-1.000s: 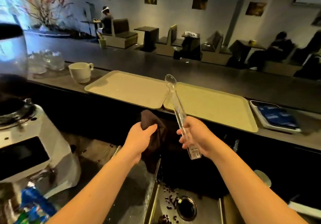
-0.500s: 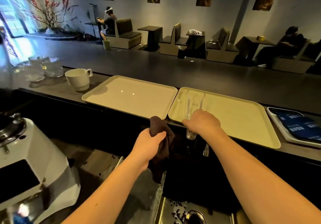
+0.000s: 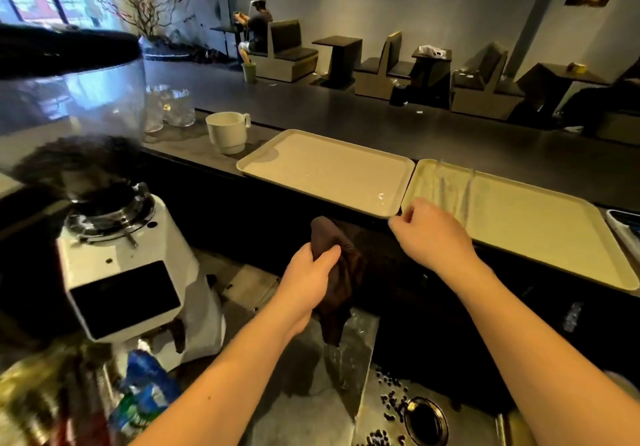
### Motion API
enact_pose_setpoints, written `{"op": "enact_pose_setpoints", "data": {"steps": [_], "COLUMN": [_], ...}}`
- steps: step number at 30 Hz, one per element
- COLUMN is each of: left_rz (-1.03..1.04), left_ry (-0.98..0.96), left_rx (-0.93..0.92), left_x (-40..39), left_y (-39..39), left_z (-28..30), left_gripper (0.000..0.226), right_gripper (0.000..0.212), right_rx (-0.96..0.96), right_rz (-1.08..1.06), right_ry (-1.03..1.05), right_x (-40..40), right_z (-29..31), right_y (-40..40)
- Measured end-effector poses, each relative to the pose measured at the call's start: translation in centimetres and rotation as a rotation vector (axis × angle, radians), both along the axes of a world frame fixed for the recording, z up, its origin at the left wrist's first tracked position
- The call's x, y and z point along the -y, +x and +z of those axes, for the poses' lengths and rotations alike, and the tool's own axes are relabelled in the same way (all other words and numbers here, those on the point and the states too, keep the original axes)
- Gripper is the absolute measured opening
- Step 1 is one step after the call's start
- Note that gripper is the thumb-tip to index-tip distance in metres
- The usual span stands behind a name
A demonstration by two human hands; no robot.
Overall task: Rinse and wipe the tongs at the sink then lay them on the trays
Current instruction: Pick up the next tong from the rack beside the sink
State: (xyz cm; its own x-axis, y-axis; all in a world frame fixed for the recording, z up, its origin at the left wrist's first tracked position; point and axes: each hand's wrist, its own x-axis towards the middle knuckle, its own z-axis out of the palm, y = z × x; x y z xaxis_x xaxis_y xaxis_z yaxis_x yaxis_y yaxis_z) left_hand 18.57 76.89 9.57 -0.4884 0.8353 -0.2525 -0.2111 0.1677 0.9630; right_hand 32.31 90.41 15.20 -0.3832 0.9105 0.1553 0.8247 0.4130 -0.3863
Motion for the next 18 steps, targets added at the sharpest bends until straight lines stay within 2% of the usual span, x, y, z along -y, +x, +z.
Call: {"op": "enact_pose_setpoints", "data": {"steps": [3, 7, 12, 16, 18], "left_rz": [0.048, 0.145, 0.247, 0.42, 0.503], "left_ry": [0.002, 0.015, 0.098, 0.092, 0.047], "left_rx": [0.136, 0.238, 0.36, 0.356, 0.36], "left_x": [3.9, 10.7, 21.7, 29.9, 33.7], "left_y": [-1.5, -4.1, -8.6, -12.8, -14.9], "left_z": [-0.8, -1.8, -3.5, -5.2, -6.4], "left_gripper": [0.025, 0.04, 0.022, 0.024, 0.033], "right_gripper": [0.02, 0.018, 0.019, 0.017, 0.014], "right_rx": [-0.201, -0.31, -0.322, -0.291, -0.26], "right_rz": [0.123, 0.253, 0.396, 0.507, 0.544], "right_ry": [-0.236, -0.364, -0.479, -0.461, -0.493], "right_x": [4.9, 12.0, 21.7, 28.7, 31.7], "right_z": [-1.1, -3.4, -5.5, -7.1, -8.1], "right_y": [-2.8, -6.9, -13.5, -18.7, -21.1]}}
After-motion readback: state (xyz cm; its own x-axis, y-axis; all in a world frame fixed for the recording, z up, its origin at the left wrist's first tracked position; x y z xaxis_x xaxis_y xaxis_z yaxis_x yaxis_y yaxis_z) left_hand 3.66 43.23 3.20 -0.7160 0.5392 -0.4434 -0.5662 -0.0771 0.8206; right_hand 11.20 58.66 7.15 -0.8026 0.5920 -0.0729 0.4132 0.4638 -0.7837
